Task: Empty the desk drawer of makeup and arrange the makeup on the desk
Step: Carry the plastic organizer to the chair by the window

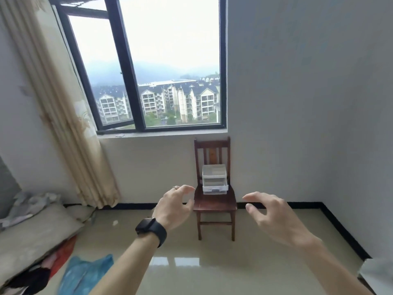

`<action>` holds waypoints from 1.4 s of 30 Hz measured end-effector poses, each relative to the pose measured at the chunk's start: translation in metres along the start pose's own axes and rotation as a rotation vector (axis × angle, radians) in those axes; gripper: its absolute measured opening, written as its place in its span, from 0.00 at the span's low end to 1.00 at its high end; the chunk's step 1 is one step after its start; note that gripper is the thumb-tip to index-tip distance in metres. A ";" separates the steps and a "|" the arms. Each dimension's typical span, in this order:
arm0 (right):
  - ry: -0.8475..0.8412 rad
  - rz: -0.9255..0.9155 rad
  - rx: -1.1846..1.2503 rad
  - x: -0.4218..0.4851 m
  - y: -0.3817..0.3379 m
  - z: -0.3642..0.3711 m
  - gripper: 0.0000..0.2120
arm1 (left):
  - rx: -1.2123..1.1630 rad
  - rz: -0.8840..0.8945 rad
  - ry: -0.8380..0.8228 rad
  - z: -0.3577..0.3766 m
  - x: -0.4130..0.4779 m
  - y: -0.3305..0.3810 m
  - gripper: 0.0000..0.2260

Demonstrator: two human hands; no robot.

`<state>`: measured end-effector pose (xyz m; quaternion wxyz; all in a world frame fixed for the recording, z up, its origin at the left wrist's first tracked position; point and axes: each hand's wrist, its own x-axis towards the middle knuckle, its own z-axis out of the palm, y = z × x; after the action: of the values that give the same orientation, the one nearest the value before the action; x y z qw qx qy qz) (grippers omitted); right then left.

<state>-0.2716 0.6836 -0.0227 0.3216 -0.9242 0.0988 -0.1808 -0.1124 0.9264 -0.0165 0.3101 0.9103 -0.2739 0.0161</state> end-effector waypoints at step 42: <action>-0.497 0.826 0.027 0.616 0.404 0.318 0.12 | -0.050 -0.464 -0.714 0.396 0.669 -0.302 0.16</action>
<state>0.3918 0.3647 -0.3424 0.3924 -0.8187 0.3751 0.1871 0.5536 0.5708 -0.3708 0.2131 0.8884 -0.1525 -0.3769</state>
